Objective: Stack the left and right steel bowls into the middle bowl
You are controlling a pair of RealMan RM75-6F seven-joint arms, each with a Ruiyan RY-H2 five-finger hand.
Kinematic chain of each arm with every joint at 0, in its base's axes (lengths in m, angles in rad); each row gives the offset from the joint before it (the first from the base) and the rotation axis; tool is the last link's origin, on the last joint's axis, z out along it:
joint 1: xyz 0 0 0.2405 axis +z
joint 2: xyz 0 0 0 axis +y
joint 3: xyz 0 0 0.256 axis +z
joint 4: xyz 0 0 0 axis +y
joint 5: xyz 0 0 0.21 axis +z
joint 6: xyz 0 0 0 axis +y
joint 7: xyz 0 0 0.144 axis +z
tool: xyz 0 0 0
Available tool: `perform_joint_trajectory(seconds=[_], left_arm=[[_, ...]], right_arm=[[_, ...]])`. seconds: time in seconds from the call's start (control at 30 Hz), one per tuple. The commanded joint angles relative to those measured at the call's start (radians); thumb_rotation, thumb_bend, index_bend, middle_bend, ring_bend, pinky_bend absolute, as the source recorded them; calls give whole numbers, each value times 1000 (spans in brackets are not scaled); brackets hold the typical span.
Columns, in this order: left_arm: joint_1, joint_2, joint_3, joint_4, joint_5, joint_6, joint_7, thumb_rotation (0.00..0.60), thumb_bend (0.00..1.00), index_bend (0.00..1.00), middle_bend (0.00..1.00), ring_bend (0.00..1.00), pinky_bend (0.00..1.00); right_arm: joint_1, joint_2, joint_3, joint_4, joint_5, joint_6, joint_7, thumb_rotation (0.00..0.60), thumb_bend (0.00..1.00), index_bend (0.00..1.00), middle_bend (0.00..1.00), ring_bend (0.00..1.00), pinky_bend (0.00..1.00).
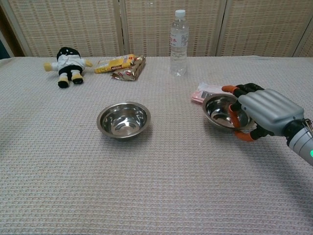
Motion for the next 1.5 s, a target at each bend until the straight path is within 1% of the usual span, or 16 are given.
perform_joint_trajectory(seconds=[0.03,0.17,0.27,0.37,0.53,0.73,0.93,1.0,1.03,1.1,1.17,1.2,1.23,1.37,1.43,1.5], left_arm=[[0,2,-2,-1,0,-2,1,600,433,0,61,0,109],[2,9,-7,-10,-4,-11,2,600,443,0,69,0,110],[4,20,-15,-22,-12,-22,0,600,441,0,70,0,110],[5,24,-15,-27,-7,-24,-4,600,441,0,70,0,110],[9,33,-20,-35,-1,-24,-13,600,442,0,70,0,110],[16,43,-26,-41,1,-20,-20,600,442,0,70,0,110],[25,54,-35,-52,2,-9,-26,600,441,0,70,0,109],[27,57,-34,-55,6,-8,-31,600,440,0,70,0,109],[27,57,-34,-55,7,-10,-31,600,440,0,70,0,110],[27,58,-34,-56,9,-13,-32,600,441,0,70,0,109],[28,59,-36,-56,8,-14,-33,600,442,0,70,0,109],[29,59,-37,-57,6,-15,-33,600,442,0,70,0,109],[29,60,-39,-58,5,-16,-33,600,442,0,70,0,110],[30,59,-41,-62,8,-17,-28,600,442,0,70,0,110],[30,61,-39,-65,12,-18,-28,600,442,0,70,0,110],[34,71,-36,-75,16,-16,-31,600,442,0,70,0,110]], right_arm=[[7,-14,-6,18,-16,16,20,600,432,878,117,0,0],[14,-16,-13,10,-44,41,42,600,459,919,134,0,0],[35,5,-9,-89,-92,80,35,600,460,904,134,0,0],[69,11,18,-169,-88,55,3,600,460,874,134,0,0],[159,-11,89,-273,-19,-54,-89,600,460,849,135,0,0],[256,-94,154,-266,104,-160,-187,600,459,814,134,0,0],[319,-186,160,-167,150,-205,-153,600,459,755,134,0,0],[331,-208,153,-132,156,-213,-143,600,459,678,134,0,0],[334,-212,150,-124,158,-215,-139,600,459,603,133,0,0],[337,-212,140,-114,159,-215,-140,600,436,404,109,0,0],[334,-203,134,-124,172,-214,-157,600,358,167,54,0,0],[332,-193,133,-140,180,-214,-163,600,309,70,28,0,0],[331,-186,133,-151,183,-212,-164,600,264,12,13,0,0],[326,-159,131,-187,188,-191,-174,600,191,0,0,0,0],[310,-125,117,-228,185,-168,-192,600,171,0,0,0,0],[261,-60,86,-309,165,-102,-214,600,154,0,0,0,0]])
